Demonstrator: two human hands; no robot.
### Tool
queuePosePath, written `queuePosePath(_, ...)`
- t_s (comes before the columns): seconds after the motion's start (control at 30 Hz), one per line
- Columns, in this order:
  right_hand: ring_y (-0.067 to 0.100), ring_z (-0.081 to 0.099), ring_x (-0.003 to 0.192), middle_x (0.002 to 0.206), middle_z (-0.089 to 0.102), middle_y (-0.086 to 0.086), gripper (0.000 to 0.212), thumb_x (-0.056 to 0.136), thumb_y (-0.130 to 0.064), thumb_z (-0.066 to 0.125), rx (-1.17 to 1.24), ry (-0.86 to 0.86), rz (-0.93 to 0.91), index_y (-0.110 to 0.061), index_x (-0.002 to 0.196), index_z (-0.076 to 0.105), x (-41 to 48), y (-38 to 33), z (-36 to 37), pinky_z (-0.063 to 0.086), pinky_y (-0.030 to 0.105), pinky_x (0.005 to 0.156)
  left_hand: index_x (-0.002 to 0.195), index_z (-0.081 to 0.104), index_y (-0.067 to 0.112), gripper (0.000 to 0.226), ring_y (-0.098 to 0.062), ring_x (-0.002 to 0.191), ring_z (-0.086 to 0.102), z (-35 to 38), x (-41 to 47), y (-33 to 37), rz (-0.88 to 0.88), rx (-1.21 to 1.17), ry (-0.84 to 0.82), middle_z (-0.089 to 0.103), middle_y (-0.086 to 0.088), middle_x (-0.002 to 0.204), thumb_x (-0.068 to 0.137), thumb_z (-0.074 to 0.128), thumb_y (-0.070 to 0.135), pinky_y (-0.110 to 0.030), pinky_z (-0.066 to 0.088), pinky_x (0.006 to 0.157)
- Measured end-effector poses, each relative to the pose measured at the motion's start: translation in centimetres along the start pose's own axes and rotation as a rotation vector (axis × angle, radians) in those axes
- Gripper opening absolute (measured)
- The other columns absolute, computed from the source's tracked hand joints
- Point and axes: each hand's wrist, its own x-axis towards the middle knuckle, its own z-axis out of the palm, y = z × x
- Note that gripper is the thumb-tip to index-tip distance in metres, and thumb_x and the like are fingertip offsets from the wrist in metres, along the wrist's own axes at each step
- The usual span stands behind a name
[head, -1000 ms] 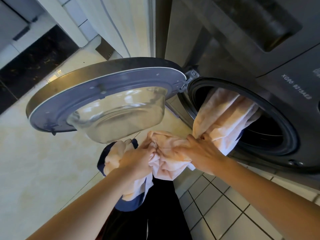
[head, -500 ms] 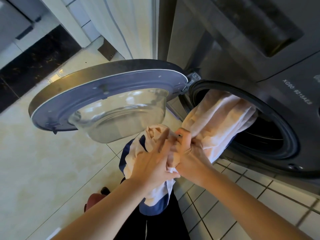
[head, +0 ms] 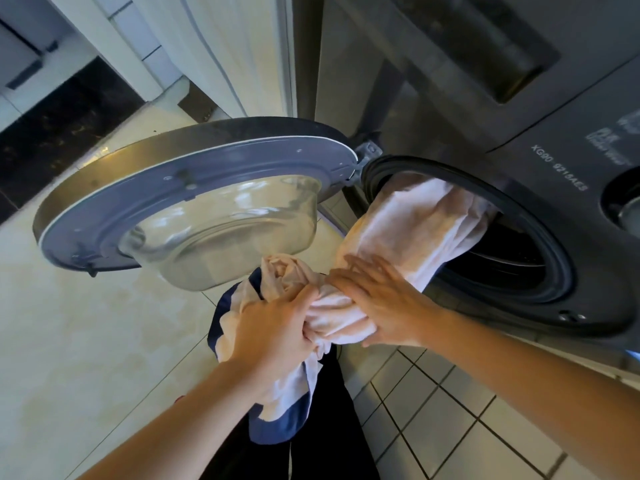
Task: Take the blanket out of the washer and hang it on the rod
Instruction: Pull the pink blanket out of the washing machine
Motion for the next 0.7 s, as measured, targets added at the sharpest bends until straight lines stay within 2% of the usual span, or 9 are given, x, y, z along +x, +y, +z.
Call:
queuePosePath(0.1,0.034,0.007,0.145,0.156,0.022,-0.002,0.119,0.054,-0.061,0.079,-0.038,-0.089,0.035,-0.026,0.147,0.013,1.4,2.1,0.5,0.013,0.057,0.114,0.081,0.046,0.022,0.036,-0.026,0.051,0.042,-1.1,-0.6,0.3,0.03,-0.002,0.045,0.054,0.009,0.066,0.051,0.065,0.016,-0.051,0.049,0.062)
queuePosePath(0.2,0.034,-0.002,0.145,0.159,0.004,-0.012,0.113,0.062,-0.062,0.072,-0.026,-0.143,0.018,-0.037,0.148,0.004,2.7,3.8,0.9,0.009,0.055,0.113,0.077,0.049,0.022,0.038,-0.027,0.051,0.044,-2.0,-1.3,-0.3,0.031,-0.013,0.057,0.052,0.009,0.065,0.046,0.07,0.015,-0.036,0.036,0.049)
queuePosePath(0.3,0.034,-0.005,0.145,0.159,0.0,-0.012,0.113,0.062,-0.067,0.07,-0.066,-0.189,-0.062,-0.034,0.148,0.007,3.9,4.9,1.3,0.007,0.055,0.111,0.078,0.041,0.023,0.046,-0.024,0.045,0.036,-2.3,-1.7,-1.1,0.045,-0.048,0.047,0.05,0.008,0.063,0.044,0.071,0.013,-0.029,0.03,0.047)
queuePosePath(0.4,0.028,-0.007,0.144,0.156,0.016,-0.006,0.111,0.057,-0.068,0.073,-0.02,-0.216,-0.049,-0.032,0.145,0.014,4.9,5.3,2.1,0.005,0.05,0.111,0.075,0.05,0.02,0.042,-0.028,0.049,0.045,-2.8,-2.1,-1.7,0.028,-0.019,0.042,0.052,0.008,0.064,0.041,0.074,0.012,-0.028,0.033,0.043)
queuePosePath(0.5,0.028,0.023,0.135,0.135,0.041,0.005,0.101,0.057,-0.066,0.074,0.049,-0.207,0.03,-0.03,0.136,0.023,5.4,5.4,2.8,0.017,0.046,0.107,0.073,0.053,0.018,0.039,-0.033,0.058,0.05,-3.1,-1.9,-2.0,0.0,0.002,0.057,0.054,0.007,0.067,0.042,0.074,0.011,-0.031,0.033,0.044)
queuePosePath(0.57,0.027,0.036,0.123,0.124,0.049,0.004,0.096,0.059,-0.067,0.071,0.102,-0.2,0.076,-0.032,0.135,0.024,5.7,5.4,2.9,0.023,0.044,0.102,0.074,0.053,0.017,0.039,-0.034,0.059,0.051,-3.2,-1.6,-2.0,0.001,0.013,0.065,0.054,0.007,0.067,0.041,0.074,0.01,-0.031,0.029,0.048)
queuePosePath(0.63,0.028,0.037,0.12,0.127,0.051,-0.001,0.091,0.066,-0.066,0.066,0.099,-0.224,0.088,-0.037,0.139,0.021,5.7,5.2,2.8,0.025,0.045,0.101,0.074,0.054,0.017,0.039,-0.035,0.061,0.052,-3.2,-1.4,-2.1,0.004,0.005,0.059,0.053,0.007,0.066,0.042,0.074,0.01,-0.03,0.027,0.05)
queuePosePath(0.7,0.029,0.032,0.122,0.132,0.048,-0.004,0.078,0.074,-0.06,0.061,0.029,-0.245,0.066,-0.039,0.141,0.027,5.6,5.1,2.7,0.024,0.045,0.102,0.074,0.053,0.017,0.041,-0.034,0.061,0.051,-3.1,-1.4,-2.2,-0.007,-0.004,0.056,0.053,0.007,0.066,0.041,0.076,0.01,-0.03,0.026,0.049)
